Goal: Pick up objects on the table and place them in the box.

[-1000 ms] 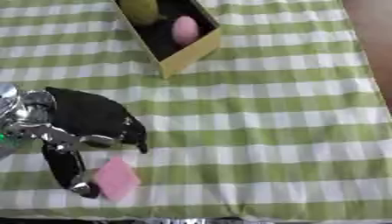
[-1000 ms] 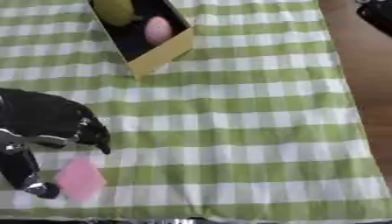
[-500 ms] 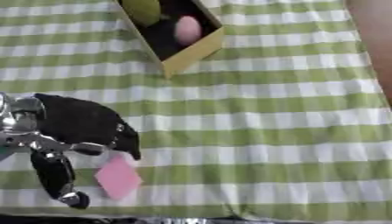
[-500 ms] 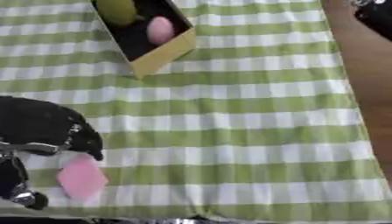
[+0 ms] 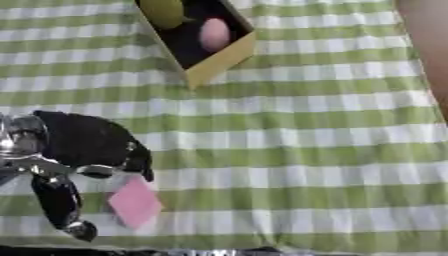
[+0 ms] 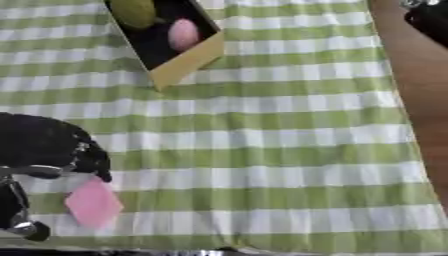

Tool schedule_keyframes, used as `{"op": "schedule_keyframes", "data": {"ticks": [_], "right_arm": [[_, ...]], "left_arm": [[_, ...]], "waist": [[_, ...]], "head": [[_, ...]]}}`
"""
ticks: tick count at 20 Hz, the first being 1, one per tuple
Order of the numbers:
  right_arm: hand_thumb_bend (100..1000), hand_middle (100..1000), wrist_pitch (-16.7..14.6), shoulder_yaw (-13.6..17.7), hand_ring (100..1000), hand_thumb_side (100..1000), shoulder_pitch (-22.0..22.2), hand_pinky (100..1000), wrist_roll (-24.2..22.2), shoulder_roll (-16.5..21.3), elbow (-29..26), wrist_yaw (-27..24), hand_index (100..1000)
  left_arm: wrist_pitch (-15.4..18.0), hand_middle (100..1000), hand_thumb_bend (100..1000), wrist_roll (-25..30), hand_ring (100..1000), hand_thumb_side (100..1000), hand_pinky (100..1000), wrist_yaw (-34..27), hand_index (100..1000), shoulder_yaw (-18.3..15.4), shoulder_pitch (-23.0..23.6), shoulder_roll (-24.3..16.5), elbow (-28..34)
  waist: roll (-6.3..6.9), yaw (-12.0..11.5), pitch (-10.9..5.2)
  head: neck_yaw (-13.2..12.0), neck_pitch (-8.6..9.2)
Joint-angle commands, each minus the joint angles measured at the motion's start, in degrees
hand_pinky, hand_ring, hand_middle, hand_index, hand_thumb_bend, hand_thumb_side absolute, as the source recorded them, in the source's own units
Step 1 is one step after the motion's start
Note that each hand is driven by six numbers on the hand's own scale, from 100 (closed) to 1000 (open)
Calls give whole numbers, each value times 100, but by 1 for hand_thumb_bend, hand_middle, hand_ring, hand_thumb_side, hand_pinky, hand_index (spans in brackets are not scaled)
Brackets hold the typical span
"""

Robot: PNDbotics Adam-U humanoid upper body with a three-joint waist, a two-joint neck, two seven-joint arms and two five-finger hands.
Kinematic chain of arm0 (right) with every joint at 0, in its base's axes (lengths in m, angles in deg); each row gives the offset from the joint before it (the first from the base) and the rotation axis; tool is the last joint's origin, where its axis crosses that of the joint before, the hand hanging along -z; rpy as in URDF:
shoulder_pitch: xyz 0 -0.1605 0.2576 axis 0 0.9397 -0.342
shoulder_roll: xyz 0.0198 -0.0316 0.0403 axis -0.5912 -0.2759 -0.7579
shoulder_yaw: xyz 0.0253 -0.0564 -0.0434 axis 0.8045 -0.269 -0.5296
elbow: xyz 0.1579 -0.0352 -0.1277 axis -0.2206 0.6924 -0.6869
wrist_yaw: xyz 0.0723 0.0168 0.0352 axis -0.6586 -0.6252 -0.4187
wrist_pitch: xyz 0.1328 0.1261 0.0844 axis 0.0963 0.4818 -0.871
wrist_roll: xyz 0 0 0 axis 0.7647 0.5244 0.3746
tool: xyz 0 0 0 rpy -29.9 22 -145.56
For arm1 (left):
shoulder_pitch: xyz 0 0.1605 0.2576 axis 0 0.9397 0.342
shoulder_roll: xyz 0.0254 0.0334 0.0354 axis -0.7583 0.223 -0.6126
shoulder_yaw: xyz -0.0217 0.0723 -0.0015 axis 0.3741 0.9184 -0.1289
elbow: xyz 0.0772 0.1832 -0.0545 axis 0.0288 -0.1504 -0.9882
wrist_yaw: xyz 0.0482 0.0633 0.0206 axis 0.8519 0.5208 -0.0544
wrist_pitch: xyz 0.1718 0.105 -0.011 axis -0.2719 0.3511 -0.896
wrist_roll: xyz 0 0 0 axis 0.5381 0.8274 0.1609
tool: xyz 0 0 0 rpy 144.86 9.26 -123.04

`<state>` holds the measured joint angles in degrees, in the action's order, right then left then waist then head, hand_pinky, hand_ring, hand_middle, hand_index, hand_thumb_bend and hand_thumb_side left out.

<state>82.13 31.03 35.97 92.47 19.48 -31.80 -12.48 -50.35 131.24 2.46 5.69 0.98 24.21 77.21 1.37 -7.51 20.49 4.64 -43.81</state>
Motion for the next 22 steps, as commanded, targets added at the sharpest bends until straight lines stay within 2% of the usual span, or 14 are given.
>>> {"op": "schedule_keyframes", "data": {"ticks": [1,6,16,22], "right_arm": [[100,733,9,52,824,570,-37,898,2,96,-84,-26,869],[100,733,18,55,824,570,-25,898,-2,80,-84,-30,869],[100,730,24,69,824,574,-15,899,12,46,-84,-42,869],[100,728,34,92,824,572,-14,900,36,14,-84,-65,869]], "left_arm": [[59,795,604,39,831,336,865,161,872,-108,-14,-21,-28],[4,789,571,39,827,341,860,181,868,-131,-10,78,-91],[-25,769,570,39,810,318,841,180,846,-53,-11,201,-263],[-23,719,450,39,769,302,803,194,776,-15,-18,287,-318]], "waist": [[-9,-7,-172],[-14,-3,-169],[-13,16,-166],[-11,32,-167]], "head": [[-4,-31],[1,-31],[-3,-31],[-1,-31]]}}
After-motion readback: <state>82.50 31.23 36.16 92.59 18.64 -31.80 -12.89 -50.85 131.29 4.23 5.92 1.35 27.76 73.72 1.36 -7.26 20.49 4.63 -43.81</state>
